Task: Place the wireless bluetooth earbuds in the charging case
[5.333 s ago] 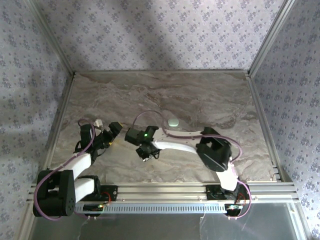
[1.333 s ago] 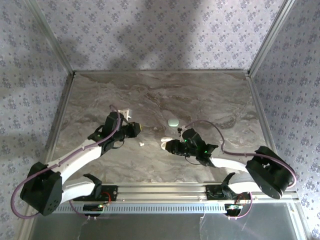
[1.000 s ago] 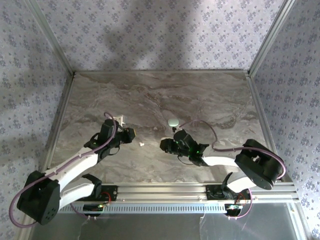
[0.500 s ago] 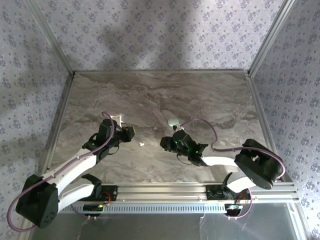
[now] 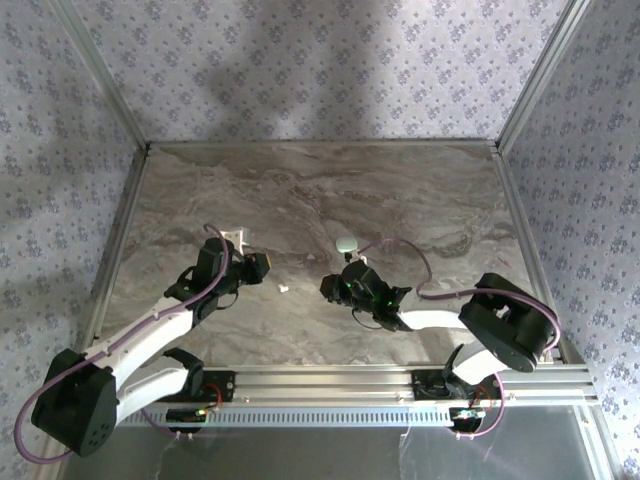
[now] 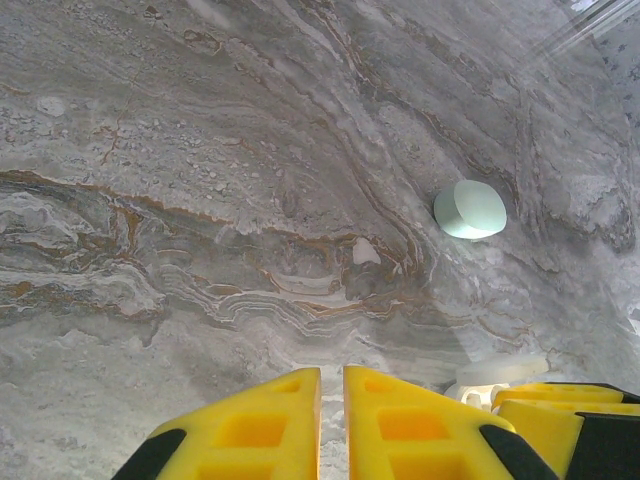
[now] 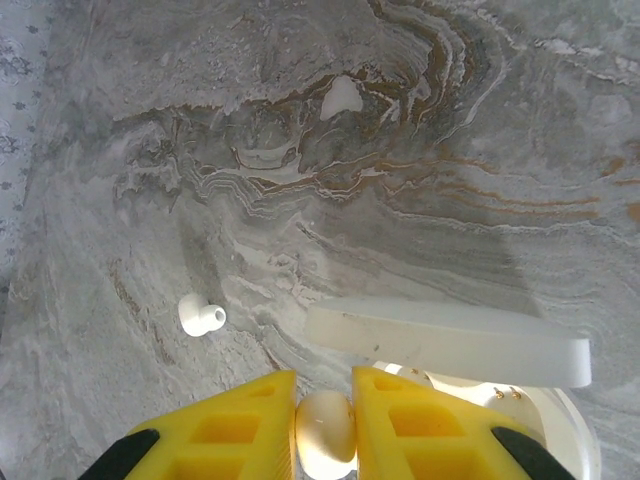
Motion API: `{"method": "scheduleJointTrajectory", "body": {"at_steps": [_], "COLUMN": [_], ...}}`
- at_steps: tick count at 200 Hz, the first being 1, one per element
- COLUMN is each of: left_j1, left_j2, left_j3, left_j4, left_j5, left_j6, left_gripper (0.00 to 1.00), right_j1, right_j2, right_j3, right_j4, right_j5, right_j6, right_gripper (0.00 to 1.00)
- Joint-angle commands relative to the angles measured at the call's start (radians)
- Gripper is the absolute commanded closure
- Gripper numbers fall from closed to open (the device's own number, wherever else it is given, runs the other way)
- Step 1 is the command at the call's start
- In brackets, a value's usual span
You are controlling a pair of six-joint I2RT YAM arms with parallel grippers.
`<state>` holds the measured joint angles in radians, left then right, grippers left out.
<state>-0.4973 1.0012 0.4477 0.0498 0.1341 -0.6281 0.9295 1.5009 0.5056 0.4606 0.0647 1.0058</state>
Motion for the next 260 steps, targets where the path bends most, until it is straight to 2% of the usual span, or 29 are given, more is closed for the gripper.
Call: {"method": "scheduleJointTrajectory", "body": {"at_steps": [1, 260], "left_j1": [0.005, 0.008], "left_j2": [-0.025, -0.052], "left_j3": [0.000, -0.006], "left_j4": [0.027, 0.024], "left_j5": [0.009, 0.009], "left_j6": [0.013, 0.015], "left_gripper": [0.84, 0.84], "right_j1": [0.005, -0.005], "right_j2": [0.013, 0.055], "right_j3": [0.027, 0.055], "right_j4": [-0.001, -0.071], "right_j5": [0.028, 0.036], "right_j6": [-0.001, 0.009], "right_gripper": [0.79, 0.77]}}
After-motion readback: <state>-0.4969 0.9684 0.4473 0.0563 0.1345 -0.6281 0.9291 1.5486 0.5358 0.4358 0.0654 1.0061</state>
